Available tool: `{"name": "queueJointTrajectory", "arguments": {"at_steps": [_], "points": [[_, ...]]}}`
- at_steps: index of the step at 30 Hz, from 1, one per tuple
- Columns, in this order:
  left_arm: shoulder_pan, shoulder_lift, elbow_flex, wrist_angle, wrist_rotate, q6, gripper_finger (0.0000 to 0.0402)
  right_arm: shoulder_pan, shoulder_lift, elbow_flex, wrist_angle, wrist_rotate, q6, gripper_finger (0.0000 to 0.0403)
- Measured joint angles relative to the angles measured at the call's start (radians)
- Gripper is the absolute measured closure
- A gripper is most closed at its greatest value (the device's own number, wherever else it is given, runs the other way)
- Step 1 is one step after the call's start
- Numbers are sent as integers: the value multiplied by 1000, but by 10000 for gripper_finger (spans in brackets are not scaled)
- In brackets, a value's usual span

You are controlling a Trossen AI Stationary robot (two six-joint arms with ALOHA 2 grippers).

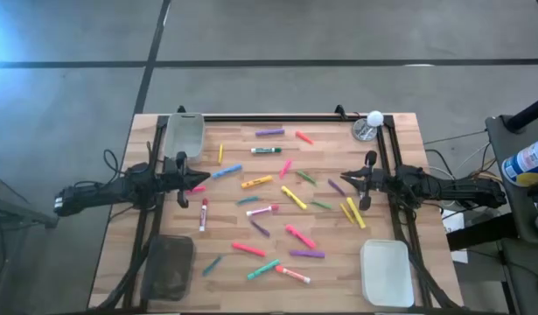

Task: Pick & Place Markers
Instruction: Put the left yellow highlighter pen into the black bin

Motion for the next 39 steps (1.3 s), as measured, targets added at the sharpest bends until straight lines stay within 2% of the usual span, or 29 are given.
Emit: {"name": "queueJointTrajectory", "arguments": {"at_steps": [18,25,29,34,36,39], "points": [[0,0,0,0,0,0,401,0,0,0,0,0,-6,371],[0,0,0,0,0,0,401,-1,0,1,23,123,-472,371],[0,0,0,0,0,0,401,-1,0,1,27,207,-629,371],[0,0,0,0,0,0,401,-1,0,1,47,276,-739,371],[0,0,0,0,0,0,401,-1,-1,1,61,249,-731,371],[0,0,0,0,0,0,401,0,1,1,56,100,-525,371]]}}
